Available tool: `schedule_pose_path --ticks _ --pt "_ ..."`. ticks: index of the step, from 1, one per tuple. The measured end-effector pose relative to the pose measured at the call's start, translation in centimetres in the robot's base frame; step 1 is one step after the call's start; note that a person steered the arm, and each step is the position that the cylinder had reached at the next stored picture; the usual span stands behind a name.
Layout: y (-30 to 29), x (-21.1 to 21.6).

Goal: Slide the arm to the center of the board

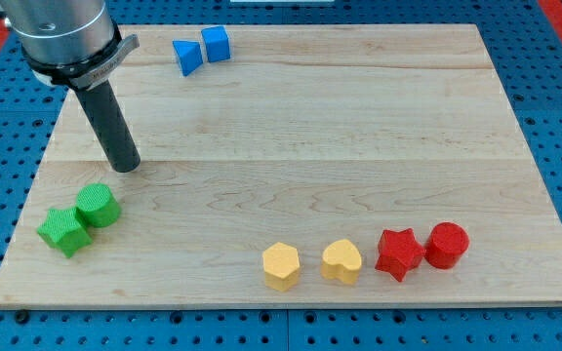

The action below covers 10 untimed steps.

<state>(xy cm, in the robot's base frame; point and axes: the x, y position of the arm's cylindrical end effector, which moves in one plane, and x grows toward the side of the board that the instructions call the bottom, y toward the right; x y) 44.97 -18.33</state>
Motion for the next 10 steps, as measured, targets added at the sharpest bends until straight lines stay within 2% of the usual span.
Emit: schedule_pose_path --ticks 3,5,7,10 --pt "0.2 -1.7" --pt "6.6 -0.7" --pt "7.0 -0.7" --pt "13.4 -0.7"
